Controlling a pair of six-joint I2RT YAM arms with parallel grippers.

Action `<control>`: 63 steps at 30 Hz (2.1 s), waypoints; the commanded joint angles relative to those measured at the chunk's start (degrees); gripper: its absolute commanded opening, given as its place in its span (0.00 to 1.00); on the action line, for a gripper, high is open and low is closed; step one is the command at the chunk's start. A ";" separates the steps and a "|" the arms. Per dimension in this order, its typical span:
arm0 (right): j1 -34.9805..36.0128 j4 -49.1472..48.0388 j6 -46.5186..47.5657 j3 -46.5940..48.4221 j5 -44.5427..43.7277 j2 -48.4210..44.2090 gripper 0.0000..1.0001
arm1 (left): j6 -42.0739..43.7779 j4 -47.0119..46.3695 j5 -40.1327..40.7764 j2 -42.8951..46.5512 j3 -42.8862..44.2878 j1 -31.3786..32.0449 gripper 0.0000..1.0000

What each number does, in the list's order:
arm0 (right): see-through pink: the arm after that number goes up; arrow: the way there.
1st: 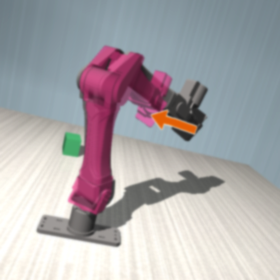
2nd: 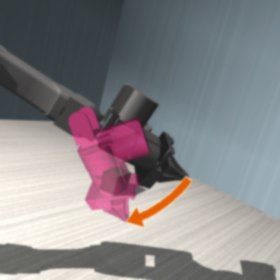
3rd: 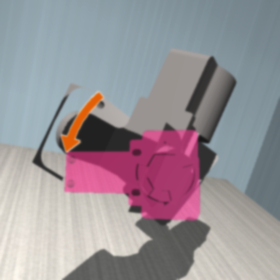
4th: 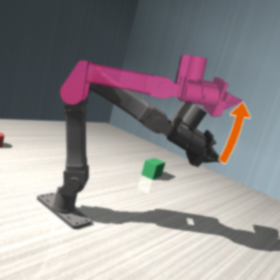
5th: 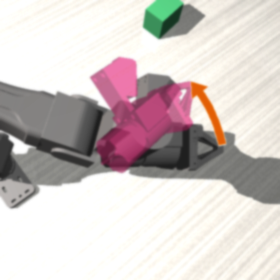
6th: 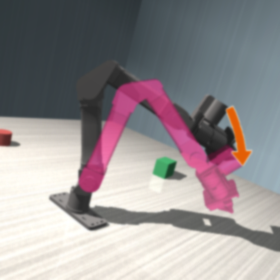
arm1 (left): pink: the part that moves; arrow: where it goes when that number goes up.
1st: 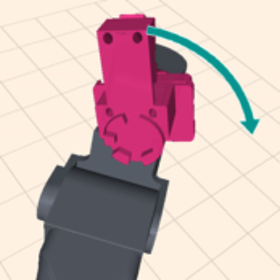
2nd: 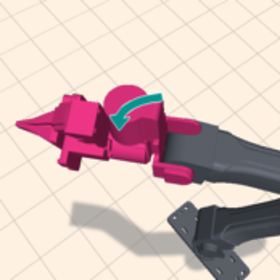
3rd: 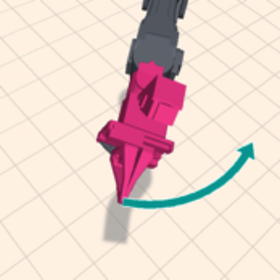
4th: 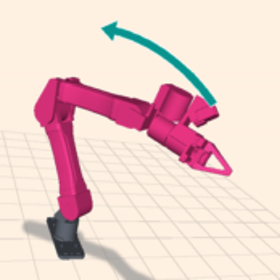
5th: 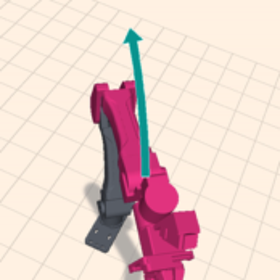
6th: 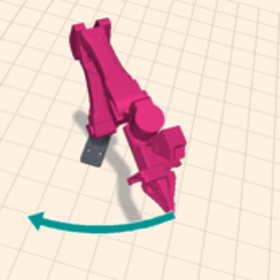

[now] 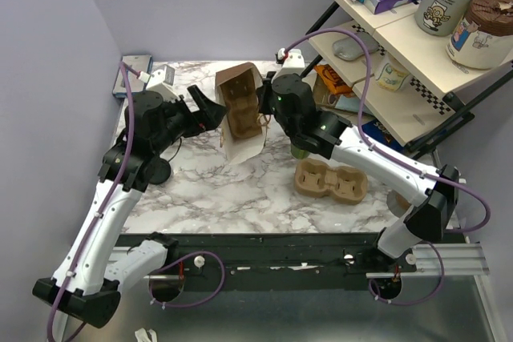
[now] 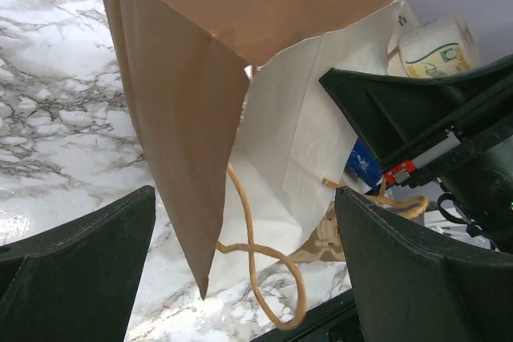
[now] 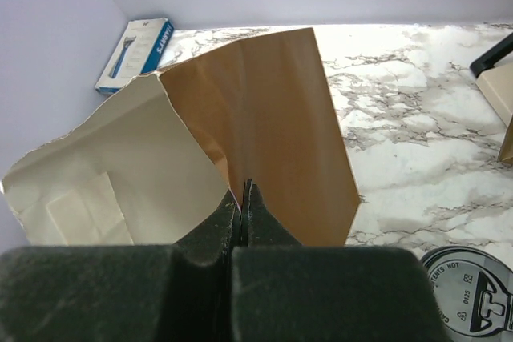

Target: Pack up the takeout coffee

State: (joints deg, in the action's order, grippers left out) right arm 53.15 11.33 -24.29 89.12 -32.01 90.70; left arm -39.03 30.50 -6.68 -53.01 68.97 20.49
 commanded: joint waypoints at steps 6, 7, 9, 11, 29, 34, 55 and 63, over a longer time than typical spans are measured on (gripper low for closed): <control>0.29 -2.28 -0.66 1.32 -0.25 1.24 0.01 | 2.29 0.96 -2.82 -6.74 -3.31 0.43 0.99; 0.38 -2.11 -0.58 1.40 -0.07 1.41 0.01 | 2.64 1.75 -1.07 -7.27 -3.49 0.43 0.99; 0.29 -2.10 -1.36 1.14 0.10 1.24 0.01 | 3.25 4.46 5.17 -8.76 -3.58 0.60 0.98; 0.29 -2.10 -1.63 0.62 0.63 1.15 0.01 | 4.74 5.27 6.06 -9.91 -3.93 0.60 0.95; -1.11 -3.24 -7.26 -2.99 11.97 -0.17 0.01 | 0.79 -11.25 -0.44 -13.34 -12.63 0.52 0.53; -1.64 -3.25 -6.65 -4.48 11.18 -1.22 0.04 | 2.02 -6.60 5.96 -12.82 -10.52 0.51 0.10; -2.88 -8.96 3.12 -4.93 43.59 -11.87 0.78 | -4.13 5.18 14.68 -13.43 -2.96 1.04 0.00; 0.38 -5.88 -0.41 -2.55 33.68 -2.11 0.56 | -4.57 5.45 13.36 -12.38 -4.28 1.22 0.00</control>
State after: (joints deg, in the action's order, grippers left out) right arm 53.32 3.29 -22.50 86.78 4.86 83.83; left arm -42.89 34.26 7.35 -65.65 65.08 21.15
